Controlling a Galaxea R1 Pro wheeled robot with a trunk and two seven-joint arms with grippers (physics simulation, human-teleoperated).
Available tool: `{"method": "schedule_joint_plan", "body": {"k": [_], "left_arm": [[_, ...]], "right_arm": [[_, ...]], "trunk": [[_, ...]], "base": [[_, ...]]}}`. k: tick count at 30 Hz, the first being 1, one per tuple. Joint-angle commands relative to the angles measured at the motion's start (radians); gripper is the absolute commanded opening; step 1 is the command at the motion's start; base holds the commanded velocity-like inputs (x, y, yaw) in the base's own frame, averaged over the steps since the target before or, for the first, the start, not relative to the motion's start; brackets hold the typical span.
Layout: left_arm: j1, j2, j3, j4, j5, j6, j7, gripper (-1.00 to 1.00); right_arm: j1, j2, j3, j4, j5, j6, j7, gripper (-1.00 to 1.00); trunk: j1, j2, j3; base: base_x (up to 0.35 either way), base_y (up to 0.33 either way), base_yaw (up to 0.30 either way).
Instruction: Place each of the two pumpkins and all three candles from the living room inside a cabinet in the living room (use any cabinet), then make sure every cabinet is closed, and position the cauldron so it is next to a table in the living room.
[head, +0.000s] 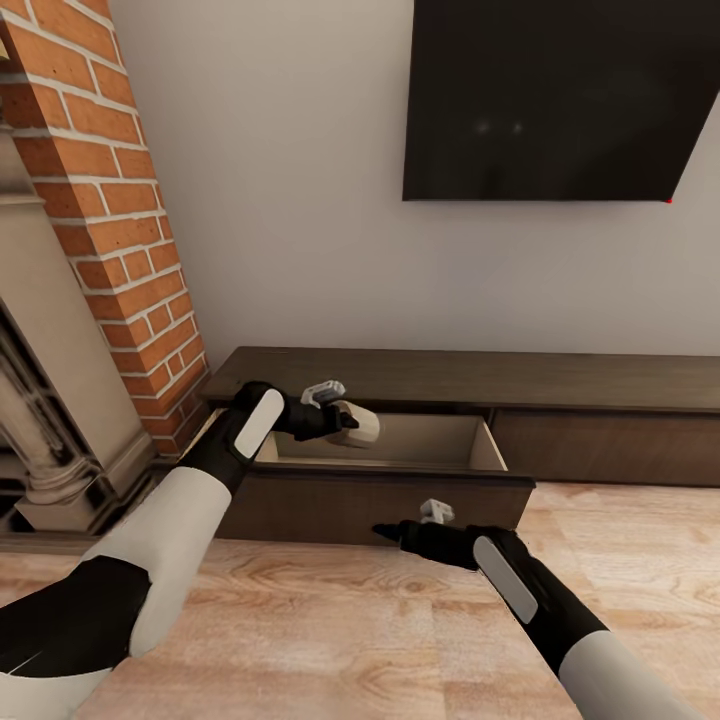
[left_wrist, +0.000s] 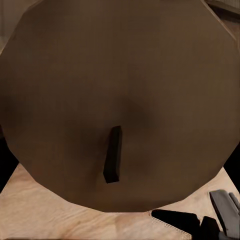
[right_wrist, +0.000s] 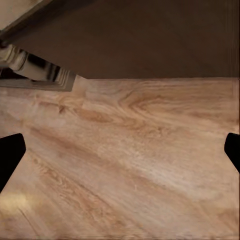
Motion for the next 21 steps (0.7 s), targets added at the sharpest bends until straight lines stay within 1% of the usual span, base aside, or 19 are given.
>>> {"method": "schedule_joint_plan", "body": {"k": [1, 3, 4, 5, 6, 7, 9, 10, 11, 13, 14, 15, 18, 19, 21], "left_arm": [[-0.008, 0.008, -0.001, 0.000, 0.005, 0.009, 0.002, -1.00], [-0.035, 0.018, 0.000, 0.003, 0.004, 0.018, 0.001, -1.00], [-0.070, 0.023, 0.000, 0.018, 0.004, 0.021, 0.001, -1.00], [-0.077, 0.024, 0.000, 0.024, 0.004, 0.022, 0.001, -1.00], [-0.090, 0.026, 0.000, 0.040, 0.004, 0.022, 0.001, -1.00], [-0.108, 0.031, 0.000, 0.071, 0.004, 0.023, 0.001, -1.00], [-0.146, 0.041, 0.000, 0.118, 0.004, 0.023, 0.001, -1.00], [-0.171, 0.046, 0.000, 0.140, 0.004, 0.024, 0.001, -1.00], [-0.207, 0.052, 0.000, 0.172, 0.004, 0.024, 0.001, -1.00], [-0.245, 0.055, -0.001, 0.224, 0.004, 0.023, 0.002, -1.00], [-0.253, 0.056, -0.001, 0.238, 0.004, 0.023, 0.002, -1.00], [-0.269, 0.056, -0.001, 0.264, 0.004, 0.022, 0.003, -1.00], [-0.299, 0.052, -0.004, 0.325, 0.003, 0.020, 0.021, -1.00], [-0.304, 0.049, -0.005, 0.341, 0.003, 0.020, 0.044, -1.00], [-0.307, 0.045, -0.006, 0.349, 0.002, 0.019, 0.069, -1.00]], "right_arm": [[-0.001, -0.004, -0.001, -0.039, -0.001, 0.044, -0.052, 1.00], [-0.002, -0.006, -0.007, -0.111, -0.002, 0.124, -0.149, 1.00], [-0.008, -0.008, -0.013, -0.162, -0.003, 0.214, -0.212, 1.00], [-0.011, -0.009, -0.014, -0.170, -0.003, 0.237, -0.224, 1.00], [-0.025, -0.009, -0.016, -0.181, -0.003, 0.283, -0.242, 1.00], [-0.059, -0.009, -0.022, -0.191, -0.004, 0.343, -0.266, 1.00], [-0.114, -0.010, -0.042, -0.197, -0.005, 0.394, -0.302, 1.00], [-0.139, -0.010, -0.057, -0.199, -0.005, 0.408, -0.323, 1.00], [-0.172, -0.010, -0.075, -0.199, -0.004, 0.420, -0.358, 1.00], [-0.221, -0.010, -0.088, -0.192, -0.004, 0.420, -0.407, 1.00], [-0.235, -0.010, -0.089, -0.190, -0.004, 0.420, -0.420, 1.00], [-0.263, -0.010, -0.092, -0.180, -0.004, 0.420, -0.442, 1.00], [-0.343, -0.009, -0.095, -0.089, -0.004, 0.420, -0.483, 1.00], [-0.384, -0.008, -0.096, -0.023, -0.004, 0.420, -0.491, 1.00], [-0.421, -0.007, -0.096, 0.038, -0.004, 0.420, -0.494, 1.00]], "trunk": [[0.000, 0.000, -0.001], [0.000, 0.000, -0.001], [0.000, 0.000, -0.001], [0.000, 0.000, -0.001], [0.000, 0.000, -0.001], [0.000, 0.000, -0.001], [0.000, 0.000, -0.001], [0.000, 0.000, -0.001], [0.000, 0.000, -0.001], [0.000, 0.000, -0.001], [0.000, 0.000, -0.001], [0.000, 0.000, -0.001], [0.000, 0.000, -0.001], [0.000, 0.000, -0.001], [0.000, 0.000, -0.001]], "base": [[0.000, 0.000, 0.000], [0.000, 0.000, 0.000], [0.000, 0.000, 0.000], [0.000, 0.000, 0.000], [0.000, 0.000, 0.000], [0.000, 0.000, 0.000], [0.000, 0.000, 0.000], [0.000, 0.000, 0.000], [0.000, 0.000, 0.000], [0.000, 0.000, 0.000], [0.000, 0.000, 0.000], [0.000, 0.000, 0.000], [0.000, 0.000, 0.000], [0.000, 0.000, 0.000], [0.000, 0.000, 0.000]]}}
